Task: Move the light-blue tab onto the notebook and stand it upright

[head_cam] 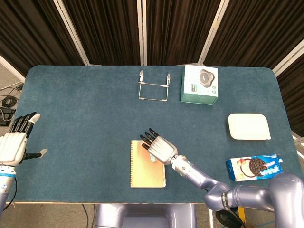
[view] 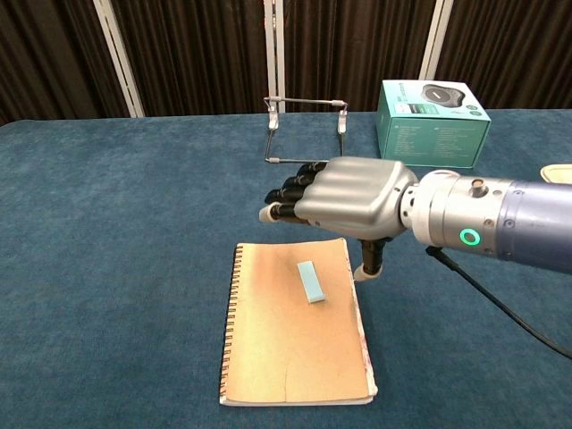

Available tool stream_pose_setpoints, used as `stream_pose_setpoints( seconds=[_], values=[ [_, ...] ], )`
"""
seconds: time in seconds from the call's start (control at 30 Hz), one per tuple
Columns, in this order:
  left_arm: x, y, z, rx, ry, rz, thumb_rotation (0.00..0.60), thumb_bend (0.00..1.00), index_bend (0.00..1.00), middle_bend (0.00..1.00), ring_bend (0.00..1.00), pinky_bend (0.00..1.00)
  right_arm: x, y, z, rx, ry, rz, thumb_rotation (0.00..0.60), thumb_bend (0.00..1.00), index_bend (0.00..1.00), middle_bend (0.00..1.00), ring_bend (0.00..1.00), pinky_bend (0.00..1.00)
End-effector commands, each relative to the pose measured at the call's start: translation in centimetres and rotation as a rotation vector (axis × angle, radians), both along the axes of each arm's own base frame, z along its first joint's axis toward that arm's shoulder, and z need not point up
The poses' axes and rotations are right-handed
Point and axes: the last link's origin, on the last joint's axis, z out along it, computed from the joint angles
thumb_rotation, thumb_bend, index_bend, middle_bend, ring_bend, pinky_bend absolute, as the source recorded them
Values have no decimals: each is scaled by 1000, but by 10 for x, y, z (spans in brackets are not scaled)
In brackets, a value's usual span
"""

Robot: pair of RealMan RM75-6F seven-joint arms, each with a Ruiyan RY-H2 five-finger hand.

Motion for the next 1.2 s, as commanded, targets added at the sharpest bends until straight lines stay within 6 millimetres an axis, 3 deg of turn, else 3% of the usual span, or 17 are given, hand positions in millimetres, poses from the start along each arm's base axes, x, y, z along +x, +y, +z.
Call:
stream_pose_setpoints(
  seconds=[0.03,0.2,0.3,0.5,0.63,0.77,0.83,0.97,1.2],
  values=[
    [-1,0,-2,-8,1,4,600,0,0,0,0,0,-4,-2,30,-61,-56,-5,600,24,20,0,0,0],
    [1,3,-9,-41,-10,-5,600,0,0,0,0,0,-36,-1,80,-146,-126,-46,600,24,18,0,0,0],
    [7,9,-19,-86,2,-37,600,42,0,0,0,0,-79,-1,123,-261,-136,-59,600,23,10,0,0,0],
    [37,28,-41,-189,24,-163,600,470,1,0,0,0,-149,10,169,-377,-231,-235,600,10,0,0,0,0],
    [79,43,-73,-305,33,-316,600,758,101,0,0,0,-194,31,191,-424,-359,-424,600,0,0,0,0,0],
    [104,48,-96,-386,40,-388,600,912,237,0,0,0,-209,43,197,-450,-433,-496,600,0,0,0,0,0],
    [116,50,-108,-423,48,-417,600,937,273,0,0,0,-212,48,198,-458,-466,-525,600,0,0,0,0,0],
    [150,53,-150,-554,88,-485,600,975,333,0,0,0,-216,57,202,-484,-530,-576,600,0,0,0,0,0],
    [178,49,-194,-620,134,-528,600,1000,348,0,0,0,-222,55,207,-495,-540,-602,600,0,0,0,0,0]
  ],
)
